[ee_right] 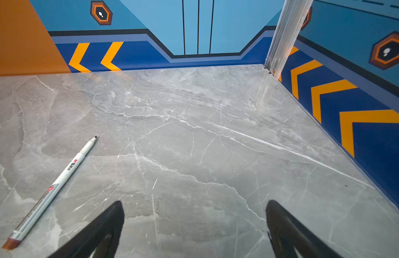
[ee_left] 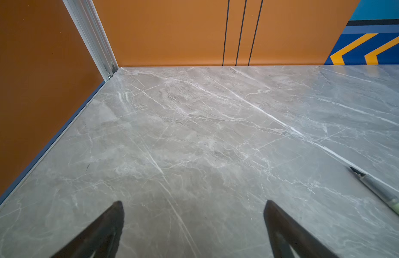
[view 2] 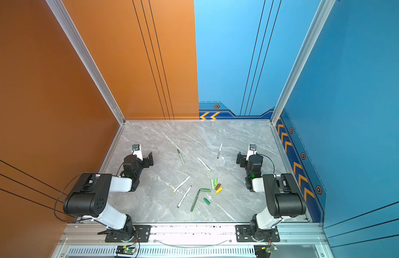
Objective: Insert pens into pen caps
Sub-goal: Pick up the pen from the top-center of the table.
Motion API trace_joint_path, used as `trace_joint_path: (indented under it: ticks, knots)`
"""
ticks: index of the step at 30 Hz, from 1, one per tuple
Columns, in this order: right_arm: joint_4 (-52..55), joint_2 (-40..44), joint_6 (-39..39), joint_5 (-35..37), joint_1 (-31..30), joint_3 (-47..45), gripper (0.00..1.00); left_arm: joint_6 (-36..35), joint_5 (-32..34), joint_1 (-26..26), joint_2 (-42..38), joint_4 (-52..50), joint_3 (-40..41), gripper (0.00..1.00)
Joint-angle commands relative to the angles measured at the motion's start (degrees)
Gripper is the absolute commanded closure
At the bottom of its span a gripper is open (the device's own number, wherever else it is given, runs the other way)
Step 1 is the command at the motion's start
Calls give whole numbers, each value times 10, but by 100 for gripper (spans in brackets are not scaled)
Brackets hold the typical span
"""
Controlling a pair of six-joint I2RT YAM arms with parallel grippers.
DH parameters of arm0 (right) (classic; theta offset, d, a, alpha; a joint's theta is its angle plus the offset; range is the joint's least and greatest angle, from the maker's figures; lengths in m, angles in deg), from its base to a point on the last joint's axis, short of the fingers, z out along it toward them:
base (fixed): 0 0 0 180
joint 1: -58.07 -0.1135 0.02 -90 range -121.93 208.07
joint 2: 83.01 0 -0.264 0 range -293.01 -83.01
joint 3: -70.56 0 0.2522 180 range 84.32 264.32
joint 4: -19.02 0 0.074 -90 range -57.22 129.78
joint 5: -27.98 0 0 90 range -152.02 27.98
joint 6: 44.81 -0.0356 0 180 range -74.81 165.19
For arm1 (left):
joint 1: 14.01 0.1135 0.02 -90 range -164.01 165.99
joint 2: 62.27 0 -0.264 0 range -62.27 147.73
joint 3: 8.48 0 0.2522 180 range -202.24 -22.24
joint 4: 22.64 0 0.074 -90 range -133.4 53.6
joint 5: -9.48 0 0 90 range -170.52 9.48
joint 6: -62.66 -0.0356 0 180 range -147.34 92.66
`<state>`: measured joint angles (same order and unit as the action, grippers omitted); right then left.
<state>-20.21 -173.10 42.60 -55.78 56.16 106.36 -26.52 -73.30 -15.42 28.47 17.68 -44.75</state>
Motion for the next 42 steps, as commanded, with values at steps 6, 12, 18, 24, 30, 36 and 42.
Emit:
trace_joint_path:
  ticks: [6,12,18,24,30,36,42]
  knots:
    - [10,14,-7,14,0,-6,0,-11,-8,4,-11,-9,8,2]
    - [10,14,-7,13,1,-6,0,-9,-14,7,-11,-10,7,2]
    - [10,14,-7,12,2,-6,0,-7,-22,10,-9,-10,7,2]
    - [10,14,-7,13,2,-6,0,-4,-32,14,-11,-9,9,2]
    - [10,14,-7,13,2,-6,0,-6,-25,11,-11,-8,9,2]
    - [174,124,-5,60,-17,41,0,-28,8,-15,-78,-171,-57,2]
    - [362,206,-261,-80,39,125,0,107,23,-14,-168,-444,-185,2]
